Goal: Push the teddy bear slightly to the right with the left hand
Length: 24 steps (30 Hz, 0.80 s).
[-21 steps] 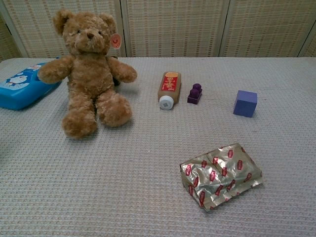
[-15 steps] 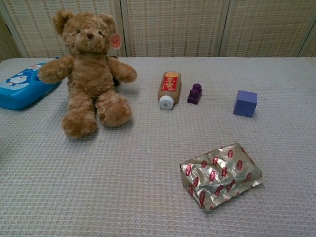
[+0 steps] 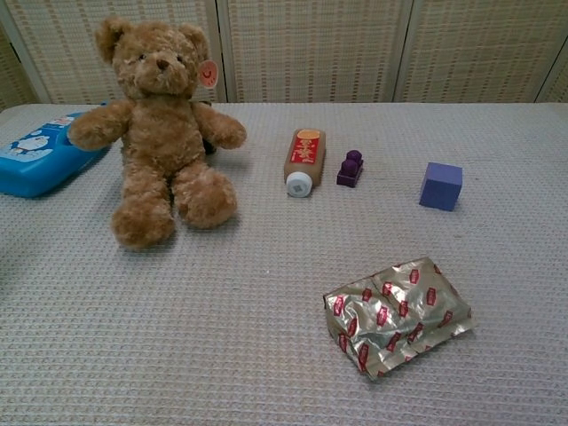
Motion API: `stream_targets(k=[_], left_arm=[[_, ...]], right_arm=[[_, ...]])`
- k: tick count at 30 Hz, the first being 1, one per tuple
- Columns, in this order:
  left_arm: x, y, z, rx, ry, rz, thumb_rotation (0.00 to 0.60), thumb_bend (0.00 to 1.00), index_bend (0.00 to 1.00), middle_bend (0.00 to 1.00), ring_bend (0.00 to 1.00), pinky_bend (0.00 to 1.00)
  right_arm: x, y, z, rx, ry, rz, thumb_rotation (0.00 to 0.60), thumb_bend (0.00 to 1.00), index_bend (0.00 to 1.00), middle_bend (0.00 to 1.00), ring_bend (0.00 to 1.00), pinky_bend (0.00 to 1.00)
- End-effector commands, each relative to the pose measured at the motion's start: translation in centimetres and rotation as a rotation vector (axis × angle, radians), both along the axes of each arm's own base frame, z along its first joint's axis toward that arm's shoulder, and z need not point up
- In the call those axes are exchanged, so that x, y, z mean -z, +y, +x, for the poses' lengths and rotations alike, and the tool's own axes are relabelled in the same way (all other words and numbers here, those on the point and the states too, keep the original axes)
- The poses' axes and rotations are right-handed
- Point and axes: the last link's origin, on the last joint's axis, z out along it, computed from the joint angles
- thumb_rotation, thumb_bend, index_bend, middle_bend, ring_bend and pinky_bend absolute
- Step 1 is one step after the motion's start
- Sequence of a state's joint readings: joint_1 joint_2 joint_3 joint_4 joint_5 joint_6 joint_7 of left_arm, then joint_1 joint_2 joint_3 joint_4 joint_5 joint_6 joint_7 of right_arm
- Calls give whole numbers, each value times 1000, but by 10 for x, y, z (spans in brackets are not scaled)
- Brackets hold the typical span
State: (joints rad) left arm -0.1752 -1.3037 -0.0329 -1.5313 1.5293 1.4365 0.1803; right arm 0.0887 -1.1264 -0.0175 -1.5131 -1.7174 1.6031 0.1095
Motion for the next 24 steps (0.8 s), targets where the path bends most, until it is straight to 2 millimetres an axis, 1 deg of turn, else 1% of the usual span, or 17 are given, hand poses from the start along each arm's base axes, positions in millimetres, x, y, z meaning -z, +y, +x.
stream_targets(k=[1,5,7,8,9,11,16,19,24], left_arm=[[4,8,3,-5,-39,6,600,383,0,0,21,328],[8,15,5,-12,-54,5,600,375,0,0,3,302],[11,22,8,-16,-62,5,600,374,0,0,3,301],[14,28,11,-16,-61,9,600,373,0,0,3,301],[23,45,19,-19,-63,29,600,374,0,0,3,301],[33,62,24,-51,-78,58,600,376,0,0,13,300],[47,90,34,-134,-146,112,600,373,0,13,83,269],[53,105,41,-169,-180,143,600,380,0,54,114,266],[62,125,48,-238,-194,160,600,381,0,70,127,276]], right_arm=[[-1,-2,0,-2,-9,7,600,154,0,106,0,77],[-1,-3,0,2,-11,9,600,155,0,106,0,77],[-2,-5,-1,8,-14,13,600,154,0,106,0,77],[-3,-5,-1,10,-17,17,600,155,0,106,0,77],[-5,-5,0,8,-26,15,600,154,0,106,0,77],[-6,-4,0,7,-30,17,600,154,0,106,0,77],[-6,-3,-1,7,-31,26,600,154,0,106,0,77],[-6,-4,-1,9,-29,33,600,154,0,106,0,77],[-6,-4,-1,14,-25,45,600,154,0,106,0,77]])
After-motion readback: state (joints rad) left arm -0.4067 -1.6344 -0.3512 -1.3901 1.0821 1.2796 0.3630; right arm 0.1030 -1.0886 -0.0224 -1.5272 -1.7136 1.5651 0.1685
